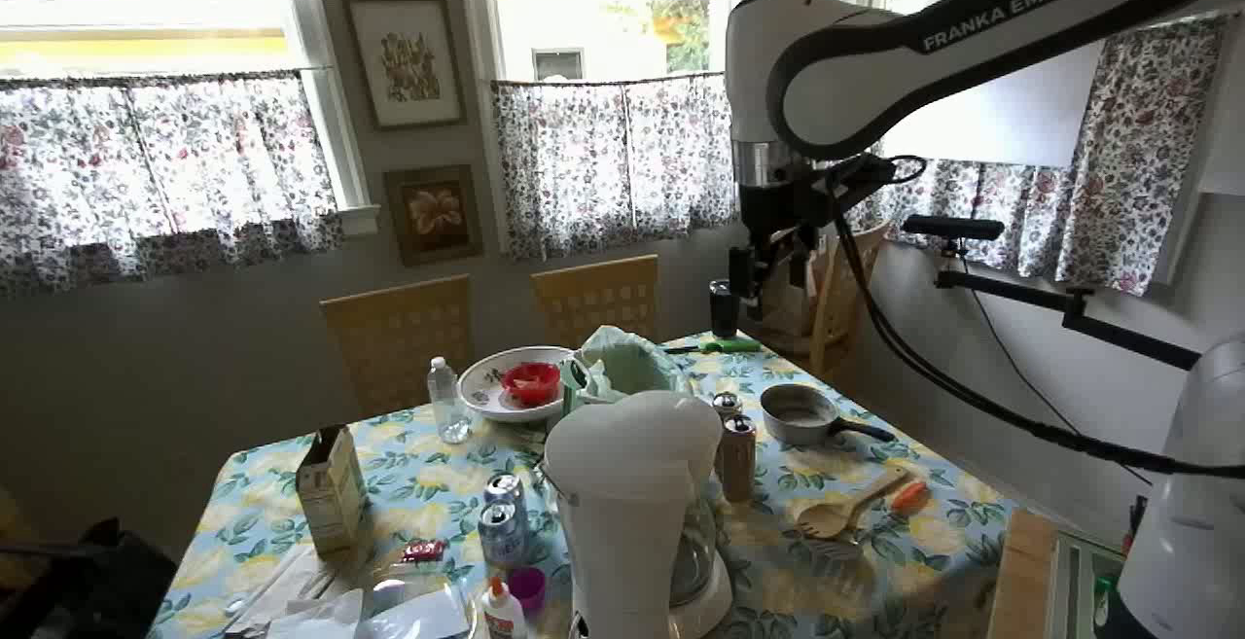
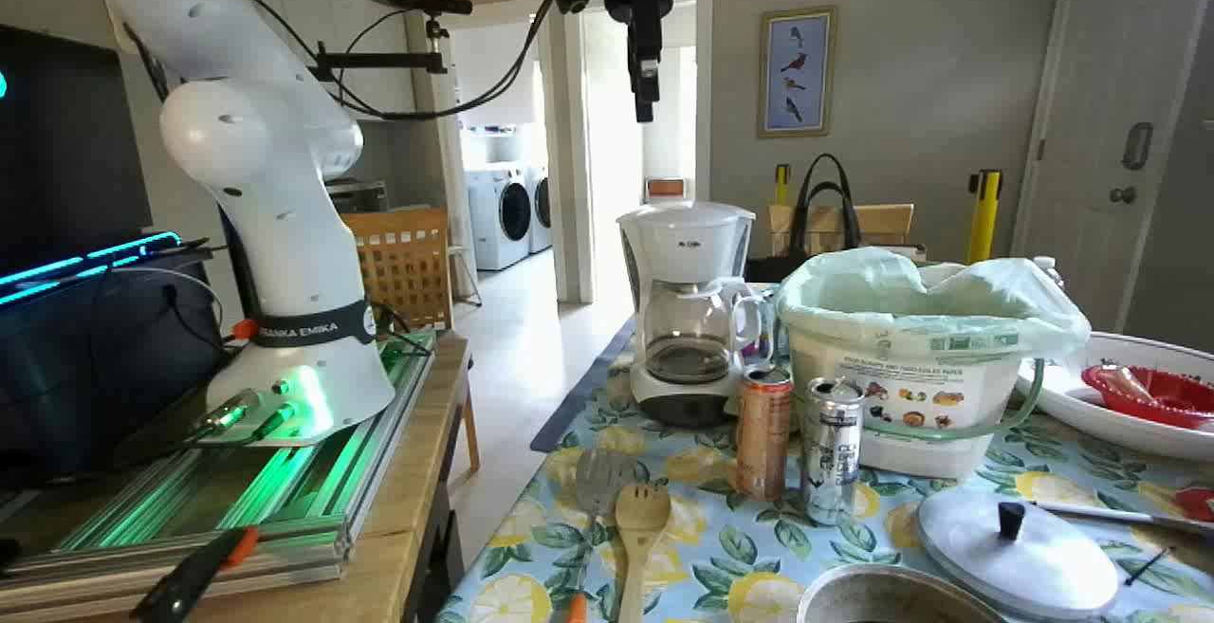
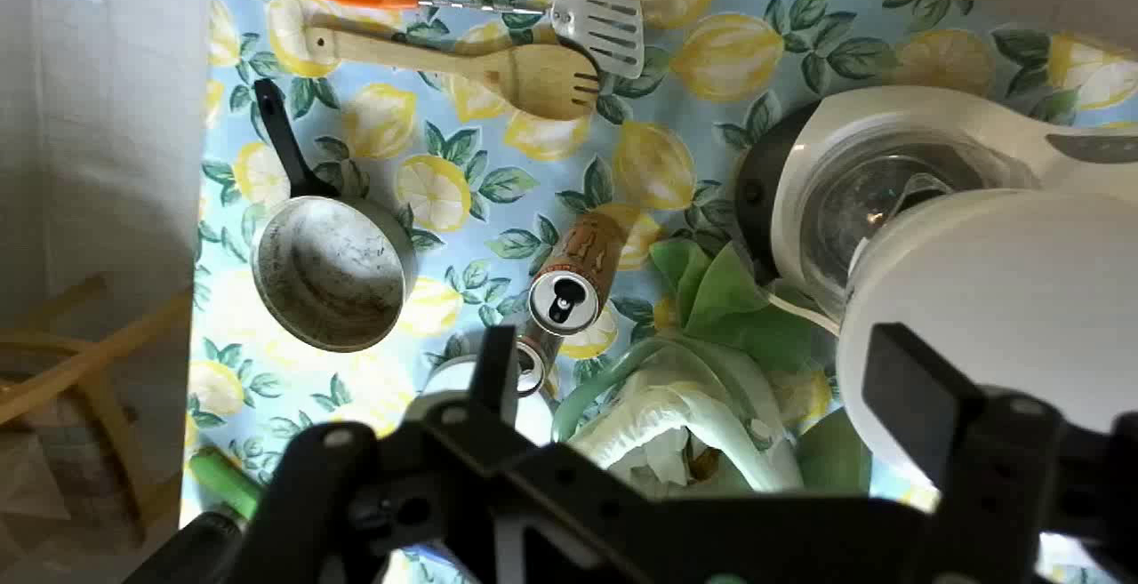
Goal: Put both cans into the bin
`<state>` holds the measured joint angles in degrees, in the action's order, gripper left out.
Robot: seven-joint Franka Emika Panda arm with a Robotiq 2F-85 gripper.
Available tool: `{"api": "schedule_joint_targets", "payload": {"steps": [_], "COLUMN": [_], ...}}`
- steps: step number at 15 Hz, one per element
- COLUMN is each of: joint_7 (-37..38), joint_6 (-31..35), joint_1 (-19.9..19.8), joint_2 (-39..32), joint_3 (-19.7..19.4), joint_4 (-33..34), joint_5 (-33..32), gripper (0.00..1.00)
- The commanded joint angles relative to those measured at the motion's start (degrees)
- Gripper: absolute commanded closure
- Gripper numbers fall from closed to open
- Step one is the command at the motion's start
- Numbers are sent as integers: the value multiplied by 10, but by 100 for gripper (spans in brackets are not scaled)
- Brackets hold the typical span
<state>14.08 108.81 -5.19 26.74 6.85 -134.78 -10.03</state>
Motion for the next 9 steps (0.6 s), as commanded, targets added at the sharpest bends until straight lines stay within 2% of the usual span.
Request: {"api": "schedule_joint_targets", "payload": {"steps": [1,4,5,6,9], "joint_7": [4,4,37,45,16], "joint_6": [-2,-2,-14,-28,-9], "joint_1": [11,11,3,1,-5], "joint_2": [-1,-1,-17,-31,-74], "joint_3": [-10,-10,-12,-23,-73], "joint_4": [1,1,17,30,49], "joint_5": [-4,-4,16,40,90], "gripper": [0,0,0,0,0]}}
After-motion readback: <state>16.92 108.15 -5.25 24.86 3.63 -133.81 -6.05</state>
